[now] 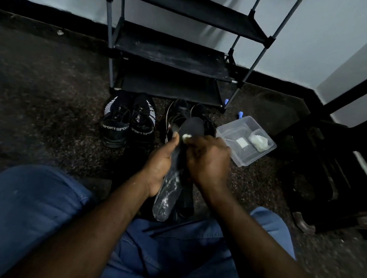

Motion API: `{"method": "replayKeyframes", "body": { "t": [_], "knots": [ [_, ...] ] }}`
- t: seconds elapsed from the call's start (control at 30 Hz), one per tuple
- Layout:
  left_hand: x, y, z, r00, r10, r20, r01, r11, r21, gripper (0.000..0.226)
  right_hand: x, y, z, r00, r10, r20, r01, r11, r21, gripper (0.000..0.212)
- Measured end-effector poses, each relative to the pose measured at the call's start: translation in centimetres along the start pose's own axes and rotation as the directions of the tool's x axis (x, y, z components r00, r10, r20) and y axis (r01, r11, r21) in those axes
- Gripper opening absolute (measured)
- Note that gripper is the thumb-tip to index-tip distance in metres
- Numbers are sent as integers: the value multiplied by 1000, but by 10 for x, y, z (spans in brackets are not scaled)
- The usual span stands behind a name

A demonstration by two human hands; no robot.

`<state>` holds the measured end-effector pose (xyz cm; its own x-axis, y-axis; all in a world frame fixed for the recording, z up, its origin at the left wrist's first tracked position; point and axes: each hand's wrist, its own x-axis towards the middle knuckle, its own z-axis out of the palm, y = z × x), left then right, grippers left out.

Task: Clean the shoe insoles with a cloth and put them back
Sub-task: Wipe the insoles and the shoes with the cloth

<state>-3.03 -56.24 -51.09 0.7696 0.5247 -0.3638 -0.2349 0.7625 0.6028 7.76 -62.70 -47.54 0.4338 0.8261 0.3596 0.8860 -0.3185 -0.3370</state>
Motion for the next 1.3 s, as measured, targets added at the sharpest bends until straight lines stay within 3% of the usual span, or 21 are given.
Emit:
{"method": "replayKeyframes", "body": {
  "t": [0.07, 0.1, 0.2, 0.23, 0.37, 0.4, 0.53, 0.57, 0.67, 0.7, 0.83, 0.9, 1.0, 1.03, 1.17, 1.2, 1.3],
  "knots": [
    [0, 4, 2, 1000, 3, -16, -3, 1000, 2, 65, -5, -5, -2, 993, -113, 29, 114, 992, -44, 33],
    [0, 5, 4, 1000, -3, 1, 3, 1000, 13, 65, -1, 0, -4, 997, -71, 20, 72, 996, -46, 32],
    [-1, 1, 4, 999, 4, 33, -6, 998, 55, 62, 14, 20, -7, 969, 235, -77, -230, 971, 64, 23],
    [-2, 0, 3, 1000, 3, 26, -4, 999, 44, 60, 12, 19, -7, 967, 245, -72, -240, 968, 75, 23],
    [-3, 4, 3, 1000, 10, -24, -10, 1000, 24, 67, -12, -3, -4, 993, -113, 17, 113, 993, -44, 30],
    [-2, 5, 3, 999, 26, -36, -24, 999, 46, 67, -10, 0, -7, 992, -126, 13, 127, 989, -76, 28],
    [-3, 1, 6, 1000, 29, -11, -28, 997, 70, 57, 6, 16, -12, 982, 149, -116, -151, 988, -11, 23],
    [-5, 1, 6, 999, 28, -20, -27, 998, 52, 55, 3, 11, -10, 989, 115, -93, -119, 992, -32, 23],
    [-7, 6, 5, 1000, 9, -10, -9, 1000, 18, 65, -13, -4, -1, 987, -161, 0, 160, 979, -123, 28],
    [-10, 9, 9, 1000, 4, -21, -4, 1000, 24, 67, -11, -2, -4, 983, -184, 7, 183, 973, -144, 29],
    [-5, 6, 7, 999, -21, 27, 19, 997, 80, 64, 12, 21, -14, 979, 172, -107, -179, 982, -56, 22],
    [-2, 0, 1, 1000, 4, 14, -5, 997, 71, 60, 6, 16, -9, 986, 155, -65, -157, 987, -39, 25],
    [-5, 4, 5, 999, 43, -7, -43, 997, 64, 55, -13, 4, -1, 996, -80, 41, 82, 995, -56, 29],
    [-6, 6, 6, 999, 43, -3, -42, 997, 72, 56, -12, 6, -3, 995, -94, 41, 97, 992, -76, 29],
    [-4, 3, 2, 999, 35, 5, -35, 995, 97, 59, 5, 17, -9, 979, 183, -93, -184, 983, -9, 24],
    [-4, 1, 0, 999, 35, 5, -36, 996, 87, 59, 3, 12, -8, 983, 168, -75, -169, 986, -11, 24],
    [-9, 6, 5, 1000, 21, -16, -20, 998, 62, 59, -15, -6, -2, 996, -89, 9, 90, 995, -53, 30]
  ]
}}
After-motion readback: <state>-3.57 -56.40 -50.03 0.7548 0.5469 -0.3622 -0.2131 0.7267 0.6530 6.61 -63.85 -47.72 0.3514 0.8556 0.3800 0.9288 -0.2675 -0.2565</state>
